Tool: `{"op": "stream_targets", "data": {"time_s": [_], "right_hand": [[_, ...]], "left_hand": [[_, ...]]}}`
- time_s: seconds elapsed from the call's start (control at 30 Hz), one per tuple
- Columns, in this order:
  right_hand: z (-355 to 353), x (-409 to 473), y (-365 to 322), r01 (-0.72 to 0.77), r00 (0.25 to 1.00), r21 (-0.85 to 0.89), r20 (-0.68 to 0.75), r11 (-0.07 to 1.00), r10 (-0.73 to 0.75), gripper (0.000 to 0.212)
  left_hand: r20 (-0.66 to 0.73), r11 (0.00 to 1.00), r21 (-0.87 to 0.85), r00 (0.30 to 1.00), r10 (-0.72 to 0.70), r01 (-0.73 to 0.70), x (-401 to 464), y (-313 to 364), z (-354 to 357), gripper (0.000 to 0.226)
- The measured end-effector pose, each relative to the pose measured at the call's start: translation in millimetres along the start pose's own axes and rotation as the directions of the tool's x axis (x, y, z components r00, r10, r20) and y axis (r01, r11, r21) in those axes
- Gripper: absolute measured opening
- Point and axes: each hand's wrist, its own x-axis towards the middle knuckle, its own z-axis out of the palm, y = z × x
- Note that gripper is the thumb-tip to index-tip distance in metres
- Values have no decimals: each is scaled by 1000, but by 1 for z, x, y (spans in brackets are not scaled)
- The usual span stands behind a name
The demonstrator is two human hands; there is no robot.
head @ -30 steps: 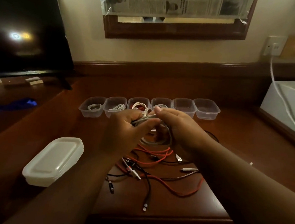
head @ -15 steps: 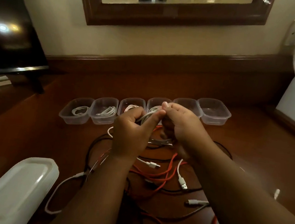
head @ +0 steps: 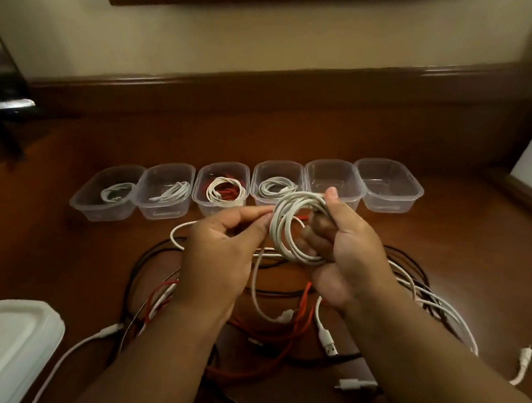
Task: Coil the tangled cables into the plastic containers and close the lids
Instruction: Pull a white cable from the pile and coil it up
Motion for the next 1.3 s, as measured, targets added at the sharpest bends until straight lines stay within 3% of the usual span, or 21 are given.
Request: {"op": "stream_targets", "data": {"time_s": [0.13, 0.37, 0.53, 0.63, 0.7, 0.77, 0.83, 0.93, 1.0, 1.07, 1.17, 1.3], "right_hand": [[1, -2, -2, 106, 993, -50, -53, 993, -109, 39], [1, -13, 4, 236, 965, -419, -8, 877, -263, 32], [0, -11, 2, 366, 923, -528, 104, 766, -370, 28], [-1, -12, 6, 407, 907, -566, 157, 717, -391, 25], [-1, -14, 7, 448, 889, -566, 196, 692, -415, 26], [-3, -15, 5, 531, 837, -602, 262, 596, -481, 25], [-6, -14, 4, 625, 747, -667, 359, 406, -560, 18], [-13, -9, 6, 668, 598, -742, 485, 63, -638, 19], [-18, -6, 5, 663, 551, -748, 501, -14, -667, 21], [-20, -3, 1, 654, 540, -756, 474, -8, -695, 15], [-23, 1, -2, 629, 608, -768, 391, 118, -691, 12], [-18, 0, -4, 600, 665, -771, 332, 213, -669, 17]], "left_hand": [[75, 966, -193, 984, -159, 171, -14, 5, 5, 26], [212, 956, -201, 962, -171, 214, -22, 6, 7, 22], [405, 781, -455, 881, -246, 427, -24, 7, 7, 27], [326, 886, -335, 922, -211, 321, -26, 8, 9, 33], [206, 990, -63, 972, -110, 125, -26, 6, 8, 31], [186, 975, 208, 982, 40, -79, -24, 3, 4, 28], [208, 922, 345, 972, 106, -175, -20, 2, 0, 30], [246, 882, 441, 968, 57, -164, -17, 3, -4, 47], [232, 941, 333, 972, -27, -53, -17, 6, -3, 50], [220, 989, 111, 968, -125, 102, -17, 9, -2, 42], [302, 911, -220, 912, -276, 348, -18, 18, 0, 31], [386, 827, -267, 841, -378, 494, -15, 20, -6, 31]]}}
